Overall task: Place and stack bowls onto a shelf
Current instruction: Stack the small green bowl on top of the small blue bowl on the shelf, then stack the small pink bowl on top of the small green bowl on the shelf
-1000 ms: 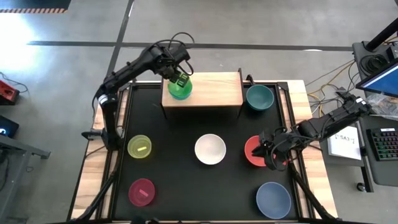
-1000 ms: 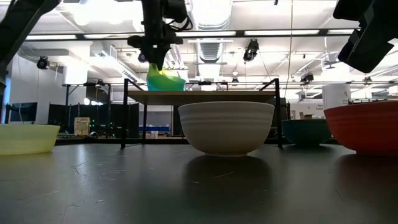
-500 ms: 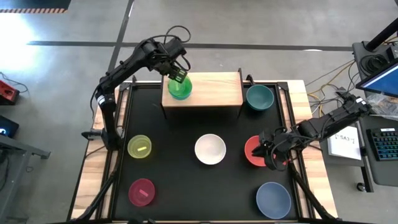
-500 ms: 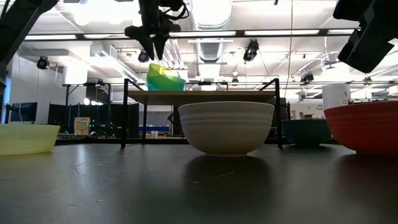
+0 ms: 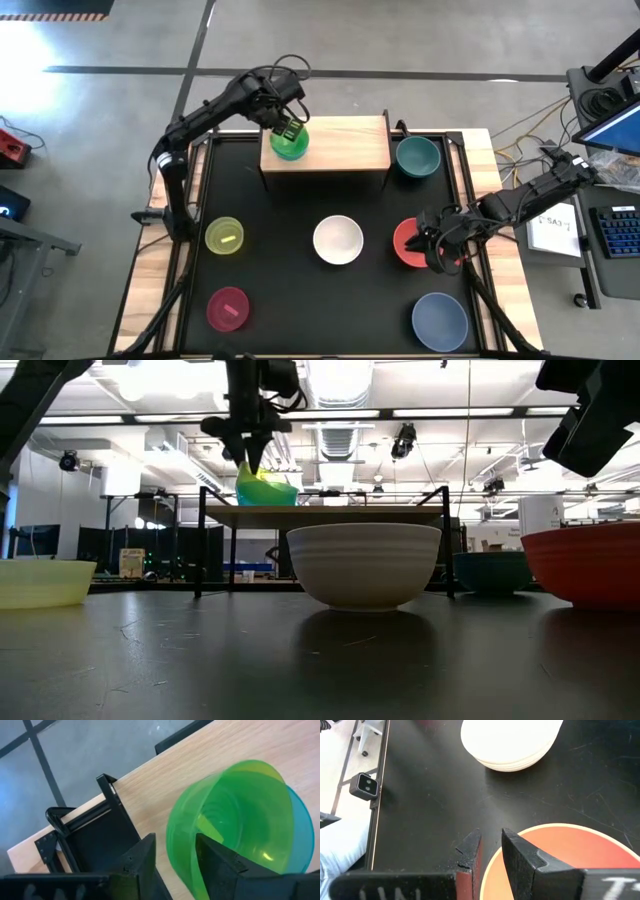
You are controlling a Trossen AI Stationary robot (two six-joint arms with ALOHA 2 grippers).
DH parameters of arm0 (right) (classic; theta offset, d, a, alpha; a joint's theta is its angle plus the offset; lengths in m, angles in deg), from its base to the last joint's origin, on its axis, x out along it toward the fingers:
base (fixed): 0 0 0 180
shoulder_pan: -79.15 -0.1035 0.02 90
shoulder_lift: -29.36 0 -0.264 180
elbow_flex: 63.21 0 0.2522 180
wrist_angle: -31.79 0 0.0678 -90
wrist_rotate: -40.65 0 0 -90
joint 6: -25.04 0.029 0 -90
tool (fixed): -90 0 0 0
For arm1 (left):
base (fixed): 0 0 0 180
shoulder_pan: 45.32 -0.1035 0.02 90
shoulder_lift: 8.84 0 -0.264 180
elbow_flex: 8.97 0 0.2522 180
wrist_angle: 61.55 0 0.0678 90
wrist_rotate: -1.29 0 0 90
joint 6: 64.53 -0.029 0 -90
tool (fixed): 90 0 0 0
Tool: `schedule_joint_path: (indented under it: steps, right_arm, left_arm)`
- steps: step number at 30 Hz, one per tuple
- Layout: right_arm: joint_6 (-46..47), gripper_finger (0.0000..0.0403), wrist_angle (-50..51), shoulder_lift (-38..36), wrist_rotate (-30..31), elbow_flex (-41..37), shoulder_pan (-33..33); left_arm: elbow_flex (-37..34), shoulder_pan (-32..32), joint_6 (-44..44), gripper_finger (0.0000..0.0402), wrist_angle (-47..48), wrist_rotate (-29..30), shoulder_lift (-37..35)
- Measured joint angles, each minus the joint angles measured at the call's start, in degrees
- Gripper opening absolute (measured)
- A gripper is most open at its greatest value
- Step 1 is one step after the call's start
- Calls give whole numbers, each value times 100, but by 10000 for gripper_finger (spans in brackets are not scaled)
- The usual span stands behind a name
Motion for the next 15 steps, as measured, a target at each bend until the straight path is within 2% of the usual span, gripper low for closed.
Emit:
schedule_joint_path:
  steps: [6,15]
  right_arm:
    - [-13,66,0,0,1,-2,-2]
    - [-20,66,0,0,1,-4,-2]
  left_arm:
    - [44,0,-10,15,-29,3,0]
    - [65,0,-33,2,-30,0,-2]
